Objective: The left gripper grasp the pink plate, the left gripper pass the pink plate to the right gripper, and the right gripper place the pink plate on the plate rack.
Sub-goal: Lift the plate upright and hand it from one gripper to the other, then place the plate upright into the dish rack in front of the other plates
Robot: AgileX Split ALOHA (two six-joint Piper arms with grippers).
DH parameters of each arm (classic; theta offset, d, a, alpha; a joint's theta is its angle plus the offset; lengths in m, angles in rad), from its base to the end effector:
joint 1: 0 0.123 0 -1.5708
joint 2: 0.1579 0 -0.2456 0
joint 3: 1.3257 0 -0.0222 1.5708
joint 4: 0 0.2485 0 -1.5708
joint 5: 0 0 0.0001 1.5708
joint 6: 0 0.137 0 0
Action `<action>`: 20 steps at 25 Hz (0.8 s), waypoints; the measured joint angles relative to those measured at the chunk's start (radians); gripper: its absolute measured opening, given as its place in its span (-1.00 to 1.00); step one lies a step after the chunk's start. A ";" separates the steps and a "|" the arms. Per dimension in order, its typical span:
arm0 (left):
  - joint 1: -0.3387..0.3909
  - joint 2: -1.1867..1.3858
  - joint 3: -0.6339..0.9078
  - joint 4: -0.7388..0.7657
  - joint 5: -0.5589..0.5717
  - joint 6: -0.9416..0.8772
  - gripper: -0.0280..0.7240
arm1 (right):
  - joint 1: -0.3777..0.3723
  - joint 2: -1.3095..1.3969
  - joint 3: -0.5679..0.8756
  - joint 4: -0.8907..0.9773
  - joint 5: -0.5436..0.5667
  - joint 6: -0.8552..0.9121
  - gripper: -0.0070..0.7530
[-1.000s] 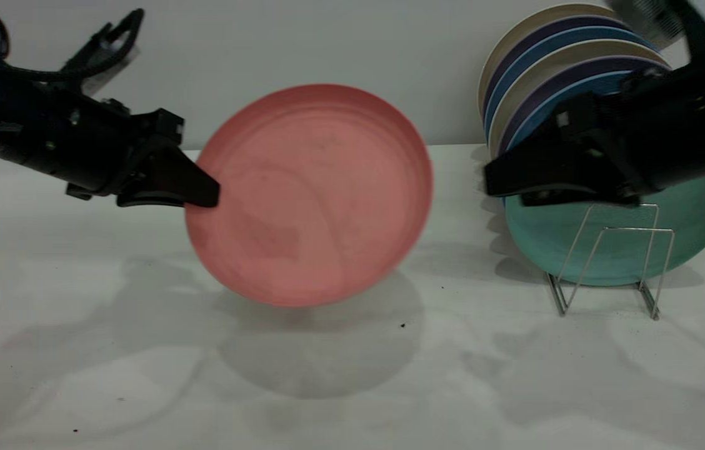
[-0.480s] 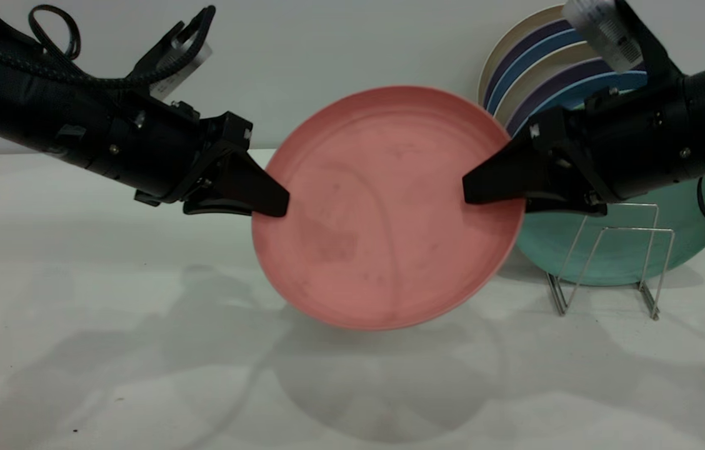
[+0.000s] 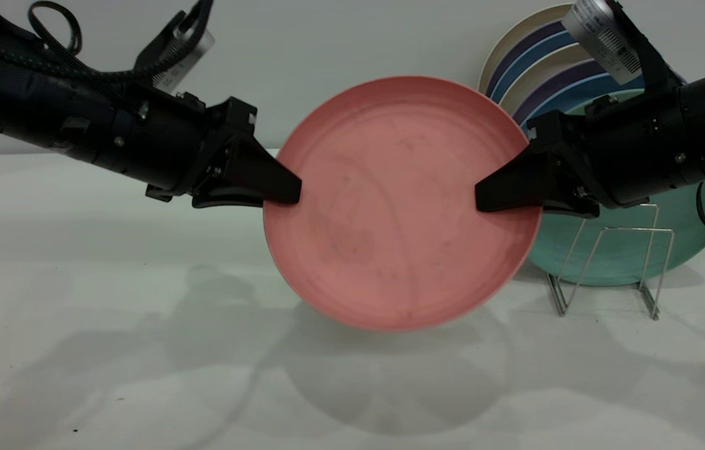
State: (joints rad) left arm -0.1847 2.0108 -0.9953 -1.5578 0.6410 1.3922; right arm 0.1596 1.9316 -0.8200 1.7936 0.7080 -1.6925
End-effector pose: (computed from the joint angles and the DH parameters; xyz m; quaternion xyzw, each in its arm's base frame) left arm 0.3485 -0.1485 0.0518 0.1081 0.9008 -0.3459 0.2392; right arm 0.3226 0.1400 0.0569 -0.1170 0.8795 0.3653 0.2818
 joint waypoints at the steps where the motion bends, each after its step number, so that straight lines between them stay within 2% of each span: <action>1: 0.007 0.000 0.000 -0.001 0.026 0.000 -0.28 | 0.000 0.000 0.000 0.000 0.000 -0.003 -0.81; 5: 0.069 -0.001 -0.001 0.032 0.166 -0.033 0.68 | 0.000 0.000 0.000 -0.007 -0.001 -0.043 -0.81; 6: 0.091 -0.001 -0.002 0.072 0.201 -0.066 0.84 | 0.000 0.000 0.000 -0.008 -0.005 -0.060 -0.81; 8: 0.139 -0.002 -0.016 0.178 0.246 -0.138 0.96 | 0.000 0.000 0.000 -0.008 -0.006 -0.100 -0.81; 11: 0.215 -0.002 -0.068 0.396 0.310 -0.297 0.94 | 0.000 -0.017 0.000 -0.030 -0.015 -0.200 -0.81; 13: 0.249 -0.002 -0.129 0.580 0.341 -0.429 0.85 | 0.000 -0.054 -0.003 -0.078 -0.039 -0.272 -0.81; 17: 0.269 -0.002 -0.248 0.855 0.375 -0.659 0.60 | 0.000 -0.154 -0.039 -0.347 -0.133 -0.294 -0.81; 20: 0.270 -0.002 -0.318 1.019 0.378 -0.791 0.45 | 0.000 -0.230 -0.075 -0.607 -0.196 -0.212 -0.81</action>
State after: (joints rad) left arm 0.0858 2.0085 -1.3136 -0.5393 1.0187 0.6013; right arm 0.1596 1.7018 -0.8952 1.1869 0.5124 -1.9043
